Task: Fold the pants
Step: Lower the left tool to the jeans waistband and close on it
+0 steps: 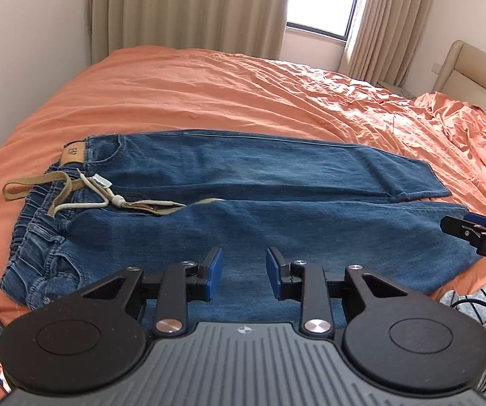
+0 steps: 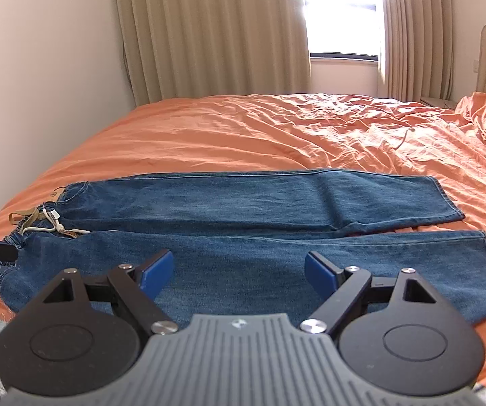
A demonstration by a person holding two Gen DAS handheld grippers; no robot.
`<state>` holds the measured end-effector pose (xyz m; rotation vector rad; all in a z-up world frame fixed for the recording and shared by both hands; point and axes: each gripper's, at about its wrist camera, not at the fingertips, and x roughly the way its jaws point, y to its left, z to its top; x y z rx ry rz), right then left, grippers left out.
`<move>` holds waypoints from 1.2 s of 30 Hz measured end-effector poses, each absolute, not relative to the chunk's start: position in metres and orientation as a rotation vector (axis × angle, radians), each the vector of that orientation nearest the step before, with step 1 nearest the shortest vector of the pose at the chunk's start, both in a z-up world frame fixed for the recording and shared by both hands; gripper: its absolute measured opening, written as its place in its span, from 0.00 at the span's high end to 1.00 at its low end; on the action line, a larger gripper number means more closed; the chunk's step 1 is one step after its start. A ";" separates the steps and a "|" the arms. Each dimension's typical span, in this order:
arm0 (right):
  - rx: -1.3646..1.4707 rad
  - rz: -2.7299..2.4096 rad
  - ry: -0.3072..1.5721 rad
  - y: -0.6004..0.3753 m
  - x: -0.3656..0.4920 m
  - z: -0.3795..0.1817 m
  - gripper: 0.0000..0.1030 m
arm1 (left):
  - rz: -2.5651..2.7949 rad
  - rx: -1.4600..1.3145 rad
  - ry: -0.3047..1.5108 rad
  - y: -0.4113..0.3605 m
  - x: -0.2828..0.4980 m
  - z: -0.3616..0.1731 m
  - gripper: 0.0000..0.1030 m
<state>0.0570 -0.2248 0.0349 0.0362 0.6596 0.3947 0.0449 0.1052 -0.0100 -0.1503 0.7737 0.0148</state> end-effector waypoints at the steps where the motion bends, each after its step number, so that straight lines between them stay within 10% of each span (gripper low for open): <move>1: 0.037 0.398 0.660 -0.222 0.065 0.031 0.21 | 0.016 -0.149 0.779 0.116 0.050 -0.009 0.65; 8: 0.057 0.431 0.671 -0.205 0.117 0.003 0.44 | 0.055 -0.114 0.828 0.209 0.084 0.000 0.53; 24: -0.042 0.391 0.664 -0.161 0.156 -0.036 0.37 | 0.088 -0.399 0.928 0.362 0.133 -0.097 0.35; 27: -0.053 0.391 0.675 -0.159 0.157 -0.040 0.37 | 0.061 -0.455 0.938 0.371 0.137 -0.114 0.45; 31: -0.068 0.384 0.679 -0.157 0.157 -0.042 0.37 | 0.006 -0.527 0.914 0.372 0.134 -0.116 0.86; 36: -0.075 0.362 0.663 -0.159 0.154 -0.039 0.37 | 0.095 -0.400 0.814 0.342 0.121 -0.073 0.92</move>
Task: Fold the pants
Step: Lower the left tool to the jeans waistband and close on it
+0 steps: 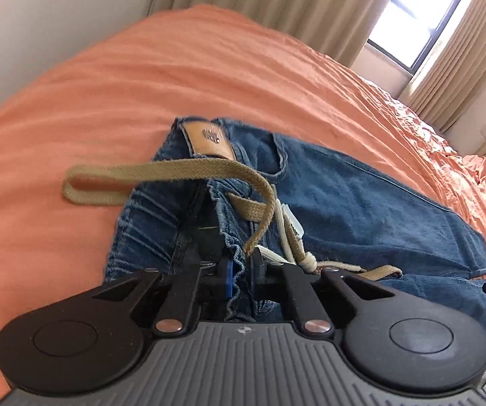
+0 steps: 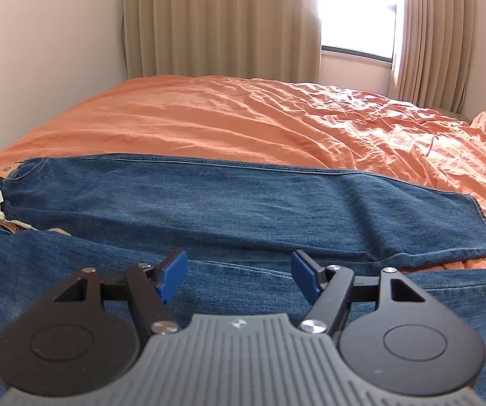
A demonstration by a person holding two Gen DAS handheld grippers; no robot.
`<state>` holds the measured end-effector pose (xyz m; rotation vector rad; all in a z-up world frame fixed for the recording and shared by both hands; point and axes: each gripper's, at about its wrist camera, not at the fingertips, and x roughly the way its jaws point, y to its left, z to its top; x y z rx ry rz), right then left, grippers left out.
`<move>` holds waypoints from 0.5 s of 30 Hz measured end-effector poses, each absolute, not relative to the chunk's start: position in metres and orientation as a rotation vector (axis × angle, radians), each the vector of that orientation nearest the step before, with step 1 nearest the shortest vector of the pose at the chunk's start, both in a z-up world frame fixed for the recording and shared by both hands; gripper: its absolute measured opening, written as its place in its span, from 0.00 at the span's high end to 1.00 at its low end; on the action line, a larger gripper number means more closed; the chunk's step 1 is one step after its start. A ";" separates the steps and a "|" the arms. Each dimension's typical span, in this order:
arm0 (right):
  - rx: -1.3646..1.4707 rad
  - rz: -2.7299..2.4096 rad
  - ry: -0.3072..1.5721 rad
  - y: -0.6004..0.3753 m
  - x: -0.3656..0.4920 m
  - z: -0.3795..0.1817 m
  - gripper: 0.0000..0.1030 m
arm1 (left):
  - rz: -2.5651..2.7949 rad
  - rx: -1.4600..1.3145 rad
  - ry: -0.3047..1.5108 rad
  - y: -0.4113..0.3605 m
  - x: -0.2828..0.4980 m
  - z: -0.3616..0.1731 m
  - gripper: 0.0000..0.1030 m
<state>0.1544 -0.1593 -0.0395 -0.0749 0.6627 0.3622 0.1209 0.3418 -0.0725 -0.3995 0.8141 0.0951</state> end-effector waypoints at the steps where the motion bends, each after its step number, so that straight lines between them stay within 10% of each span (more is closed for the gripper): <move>1: -0.075 0.357 0.656 -0.161 0.153 -0.038 0.37 | 0.119 -0.378 0.816 0.337 0.117 -0.060 0.93; 15: 0.005 0.292 0.689 -0.187 0.155 -0.038 0.37 | 0.299 -0.268 1.033 0.348 0.144 -0.123 0.86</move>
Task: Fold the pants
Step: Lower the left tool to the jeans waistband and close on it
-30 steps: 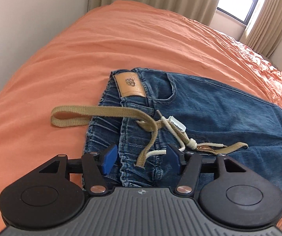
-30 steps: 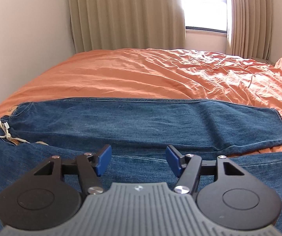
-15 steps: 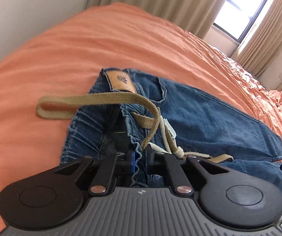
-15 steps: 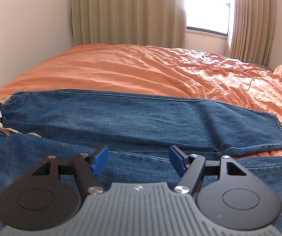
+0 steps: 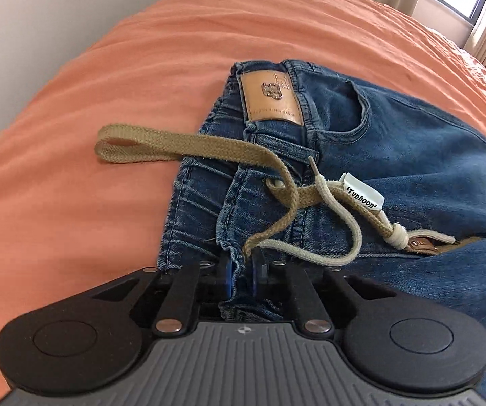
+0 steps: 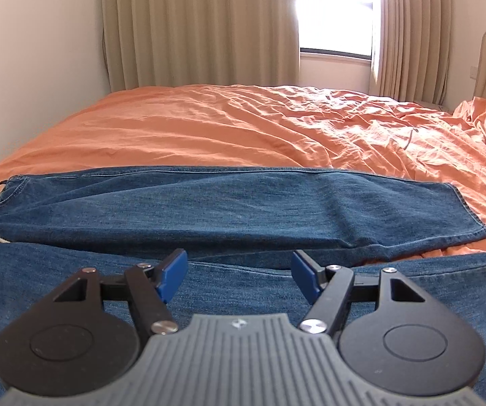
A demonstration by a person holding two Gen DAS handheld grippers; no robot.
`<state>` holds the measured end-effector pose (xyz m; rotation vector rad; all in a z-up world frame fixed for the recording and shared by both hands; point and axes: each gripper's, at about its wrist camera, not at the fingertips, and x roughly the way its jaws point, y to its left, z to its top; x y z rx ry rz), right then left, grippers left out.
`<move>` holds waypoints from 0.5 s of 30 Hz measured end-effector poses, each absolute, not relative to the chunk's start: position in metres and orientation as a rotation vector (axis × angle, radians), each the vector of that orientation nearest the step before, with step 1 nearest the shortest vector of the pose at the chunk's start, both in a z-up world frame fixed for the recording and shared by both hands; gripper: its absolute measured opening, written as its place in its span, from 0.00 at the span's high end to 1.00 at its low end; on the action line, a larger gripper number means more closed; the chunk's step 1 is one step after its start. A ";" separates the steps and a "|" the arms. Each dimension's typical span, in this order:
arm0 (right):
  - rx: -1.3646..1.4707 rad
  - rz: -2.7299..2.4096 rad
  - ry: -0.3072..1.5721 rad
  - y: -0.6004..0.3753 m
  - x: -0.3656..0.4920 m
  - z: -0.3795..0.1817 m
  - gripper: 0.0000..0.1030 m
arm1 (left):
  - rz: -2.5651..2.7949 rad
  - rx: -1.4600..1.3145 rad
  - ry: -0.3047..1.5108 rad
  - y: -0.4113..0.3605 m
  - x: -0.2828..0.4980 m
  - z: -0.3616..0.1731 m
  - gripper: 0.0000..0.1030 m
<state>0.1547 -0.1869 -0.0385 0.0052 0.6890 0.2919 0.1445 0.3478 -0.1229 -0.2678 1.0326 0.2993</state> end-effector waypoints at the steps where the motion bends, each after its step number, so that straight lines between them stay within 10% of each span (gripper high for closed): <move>1: 0.020 0.281 0.707 -0.189 0.158 -0.040 0.37 | 0.315 -0.247 1.045 0.345 0.147 -0.123 0.80; 7: 0.100 0.264 0.759 -0.203 0.160 -0.043 0.33 | 0.346 0.016 1.005 0.316 0.136 -0.075 0.51; 12: 0.118 0.260 0.749 -0.211 0.153 -0.039 0.32 | 0.166 0.115 0.982 0.280 0.109 -0.046 0.51; 15: 0.132 0.250 0.732 -0.216 0.149 -0.035 0.32 | 0.121 0.186 1.071 0.261 0.104 -0.056 0.71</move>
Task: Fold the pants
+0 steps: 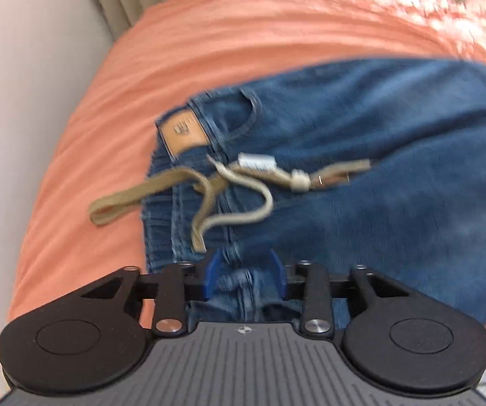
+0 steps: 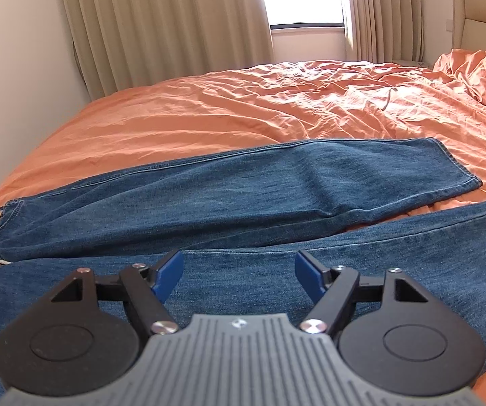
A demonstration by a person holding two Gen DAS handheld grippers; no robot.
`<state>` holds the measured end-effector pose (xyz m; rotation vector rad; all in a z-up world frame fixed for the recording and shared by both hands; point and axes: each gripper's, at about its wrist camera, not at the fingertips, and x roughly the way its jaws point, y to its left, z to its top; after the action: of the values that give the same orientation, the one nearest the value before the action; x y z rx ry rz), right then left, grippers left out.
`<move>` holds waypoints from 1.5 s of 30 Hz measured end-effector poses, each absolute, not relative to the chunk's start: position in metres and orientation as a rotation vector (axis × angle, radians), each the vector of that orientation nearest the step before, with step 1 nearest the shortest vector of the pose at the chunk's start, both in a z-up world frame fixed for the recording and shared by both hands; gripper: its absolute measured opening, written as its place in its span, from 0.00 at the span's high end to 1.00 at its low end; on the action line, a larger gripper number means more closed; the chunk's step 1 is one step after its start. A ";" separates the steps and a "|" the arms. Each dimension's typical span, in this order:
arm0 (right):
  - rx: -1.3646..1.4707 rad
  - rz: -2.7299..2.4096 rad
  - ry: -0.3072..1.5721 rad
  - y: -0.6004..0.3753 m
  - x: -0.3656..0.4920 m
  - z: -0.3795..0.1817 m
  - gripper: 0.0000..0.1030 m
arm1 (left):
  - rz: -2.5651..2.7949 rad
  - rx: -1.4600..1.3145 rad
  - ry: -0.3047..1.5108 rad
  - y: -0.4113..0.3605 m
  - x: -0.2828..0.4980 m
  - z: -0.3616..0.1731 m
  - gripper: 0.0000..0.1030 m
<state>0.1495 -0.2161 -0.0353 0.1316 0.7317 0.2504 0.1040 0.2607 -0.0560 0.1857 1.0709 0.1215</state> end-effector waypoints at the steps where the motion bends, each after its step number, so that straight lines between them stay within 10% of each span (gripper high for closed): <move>1: 0.136 0.247 0.727 -0.218 0.148 -0.034 0.32 | 0.126 0.193 1.116 0.258 0.106 -0.066 0.77; 15: 0.194 0.277 0.826 -0.272 0.144 0.020 0.29 | 0.123 0.250 1.331 0.246 0.080 -0.097 0.91; 32: -0.030 0.224 0.960 -0.427 0.125 0.144 0.31 | -0.380 0.672 1.395 0.130 0.059 -0.065 0.47; 45: -0.181 -0.010 1.044 -0.557 0.075 0.113 0.31 | -0.565 0.620 1.582 0.090 0.096 -0.118 0.44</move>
<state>0.0750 -0.5572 0.1130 -0.1808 1.0440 -0.0097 0.0960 0.0896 -0.1175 0.6202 1.5817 -0.5646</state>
